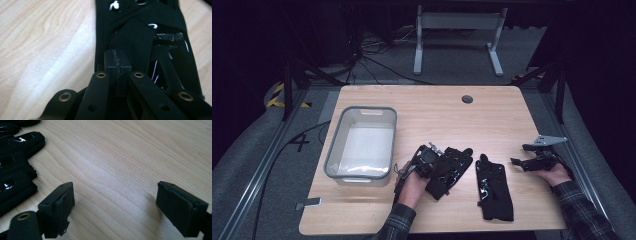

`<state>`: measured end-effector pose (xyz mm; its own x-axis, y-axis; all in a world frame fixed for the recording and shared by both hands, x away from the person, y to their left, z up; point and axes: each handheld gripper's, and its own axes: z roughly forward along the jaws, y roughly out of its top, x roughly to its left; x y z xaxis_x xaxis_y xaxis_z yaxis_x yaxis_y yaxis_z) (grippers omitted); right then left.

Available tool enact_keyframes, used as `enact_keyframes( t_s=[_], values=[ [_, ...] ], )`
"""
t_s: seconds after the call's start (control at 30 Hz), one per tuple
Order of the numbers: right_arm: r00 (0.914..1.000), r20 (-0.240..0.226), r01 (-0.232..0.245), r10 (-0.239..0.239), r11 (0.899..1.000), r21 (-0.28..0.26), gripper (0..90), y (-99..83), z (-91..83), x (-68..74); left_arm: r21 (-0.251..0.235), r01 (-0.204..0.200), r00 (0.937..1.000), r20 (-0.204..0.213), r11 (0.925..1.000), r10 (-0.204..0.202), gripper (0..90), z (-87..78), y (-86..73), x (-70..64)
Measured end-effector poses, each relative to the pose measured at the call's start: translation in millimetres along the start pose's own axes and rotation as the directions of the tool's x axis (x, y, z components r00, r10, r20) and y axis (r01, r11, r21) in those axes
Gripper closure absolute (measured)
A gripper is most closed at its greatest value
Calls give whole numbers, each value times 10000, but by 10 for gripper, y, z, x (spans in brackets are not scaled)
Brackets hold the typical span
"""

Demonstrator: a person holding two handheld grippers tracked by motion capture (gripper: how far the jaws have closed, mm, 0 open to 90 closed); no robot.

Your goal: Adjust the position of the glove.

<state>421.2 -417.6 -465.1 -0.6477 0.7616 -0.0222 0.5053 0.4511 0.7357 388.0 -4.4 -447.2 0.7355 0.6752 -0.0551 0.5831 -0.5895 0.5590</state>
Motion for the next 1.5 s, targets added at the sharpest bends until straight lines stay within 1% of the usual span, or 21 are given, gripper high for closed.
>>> enact_keyframes(
  t_s=[0.2,0.23,0.3,0.47,0.53,0.57,0.77,0.97,1.07,1.1,1.17,1.2,1.23,1.27,1.3,1.33,1.37,1.4,1.43,1.47,1.5],
  values=[
    [10000,3,-1,1,10000,3,159,0,0,0,-62,-317,9984,464,9995,319,900,-32,-82,-133],
    [10000,-7,-3,3,10000,-4,159,0,0,0,-105,-461,9968,645,9989,466,899,-37,-104,-174],
    [10000,3,1,-1,10000,3,159,0,0,0,-97,-510,9962,702,9987,515,900,-41,-112,-191],
    [10000,-6,-4,4,10000,-5,159,0,0,0,-119,-874,9902,1080,9961,882,900,-57,-155,-274],
    [10000,3,7,-7,10000,2,159,0,0,0,-94,-1196,9840,1316,9928,1198,900,-67,-174,-328],
    [10000,3,7,-7,10000,2,159,0,0,0,-94,-1196,9840,1316,9928,1198,900,-67,-174,-328],
    [10000,1,2,-2,10000,6,159,0,0,0,-59,-1944,9648,1795,9809,1923,900,-58,-164,-446],
    [10000,-6,-1,1,10000,-4,159,0,0,0,-41,-2343,9495,2135,9722,2298,900,-60,-171,-509],
    [10000,3,5,-5,10000,6,159,0,0,0,-48,-2359,9488,2151,9718,2314,900,-64,-177,-522],
    [10000,3,-1,1,10000,-3,160,0,0,0,-95,-2394,9464,2212,9709,2355,899,-65,-174,-513],
    [10000,68,-27,28,10000,-21,178,-6,-9,11,-172,-2278,9458,2338,9736,2254,898,-75,-173,-499],
    [10000,-60,-51,52,9999,93,259,7,-33,20,-326,-2190,9467,2347,9752,2204,889,-100,-169,-486],
    [10000,-60,-51,52,9999,93,259,7,-33,20,-326,-2190,9467,2347,9752,2204,881,-100,-169,-486],
    [9999,-161,-48,49,9999,103,293,22,-52,26,-418,-2135,9477,2336,9760,2173,881,-118,-165,-476],
    [9996,-270,-82,81,10000,-29,357,40,-90,50,-509,-2067,9498,2291,9771,2129,880,-127,-165,-473],
    [9986,-533,-85,71,9996,-262,466,77,-148,105,-562,-1962,9527,2255,9789,2039,873,-144,-164,-457],
    [9975,-709,-54,29,9994,-343,508,92,-162,130,-615,-1837,9558,2219,9811,1929,872,-147,-167,-451],
    [9975,-709,-54,29,9994,-343,508,92,-162,130,-602,-1775,9585,2158,9823,1865,872,-153,-168,-435],
    [9963,-862,-4,-33,9991,-430,553,116,-177,176,-598,-1741,9615,2054,9829,1828,864,-157,-170,-419],
    [9907,-1348,129,-195,9987,-495,661,154,-187,279,-659,-1573,9672,1913,9853,1672,856,-166,-176,-393],
    [9907,-1348,129,-195,9987,-495,661,154,-187,279,-659,-1573,9672,1913,9853,1672,847,-166,-176,-393]
  ],
)
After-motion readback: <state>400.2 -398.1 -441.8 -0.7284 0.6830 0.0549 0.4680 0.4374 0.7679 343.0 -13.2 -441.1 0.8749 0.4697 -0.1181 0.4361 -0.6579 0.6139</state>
